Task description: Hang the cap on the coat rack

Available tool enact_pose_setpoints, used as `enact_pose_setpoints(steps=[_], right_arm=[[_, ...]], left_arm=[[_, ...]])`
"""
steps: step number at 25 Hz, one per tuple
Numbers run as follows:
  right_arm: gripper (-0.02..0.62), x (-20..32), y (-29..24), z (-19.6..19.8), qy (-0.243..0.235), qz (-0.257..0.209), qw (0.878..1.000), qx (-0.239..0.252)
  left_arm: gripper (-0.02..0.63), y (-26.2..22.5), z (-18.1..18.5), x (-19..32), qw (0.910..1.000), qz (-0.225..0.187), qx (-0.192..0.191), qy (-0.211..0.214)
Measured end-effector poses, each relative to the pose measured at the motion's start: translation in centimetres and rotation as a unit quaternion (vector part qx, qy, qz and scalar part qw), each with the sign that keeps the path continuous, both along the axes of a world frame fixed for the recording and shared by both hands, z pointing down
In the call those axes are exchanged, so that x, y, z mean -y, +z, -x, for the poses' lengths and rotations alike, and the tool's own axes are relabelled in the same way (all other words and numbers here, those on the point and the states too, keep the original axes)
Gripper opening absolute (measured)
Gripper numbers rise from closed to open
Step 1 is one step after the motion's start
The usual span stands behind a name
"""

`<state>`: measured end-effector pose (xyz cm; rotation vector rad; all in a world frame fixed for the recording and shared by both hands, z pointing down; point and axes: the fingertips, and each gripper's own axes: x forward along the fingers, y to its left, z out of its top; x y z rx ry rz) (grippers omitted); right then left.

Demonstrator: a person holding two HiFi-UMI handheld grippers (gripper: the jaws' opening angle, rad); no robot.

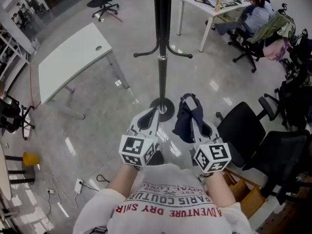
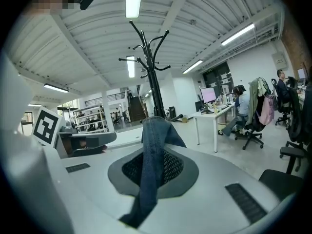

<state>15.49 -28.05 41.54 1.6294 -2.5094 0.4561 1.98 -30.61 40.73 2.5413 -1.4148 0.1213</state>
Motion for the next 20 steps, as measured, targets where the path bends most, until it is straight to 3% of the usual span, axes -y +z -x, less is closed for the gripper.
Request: enact_pose_setpoints(steps=[12,20], right_arm=[[0.02,12.3,-0.9,0.5,0.069,-0.01,0.998,-0.009],[0.02,18.0,-1.0,-2.0,0.069,-0.008,0.998,-0.008]], left_arm=[[0.005,0.9,2.7,12.1,0.999,0.012,-0.003,0.043],[0.005,2.1,0.5,15.9,0.9985,0.029,0.001,0.046]])
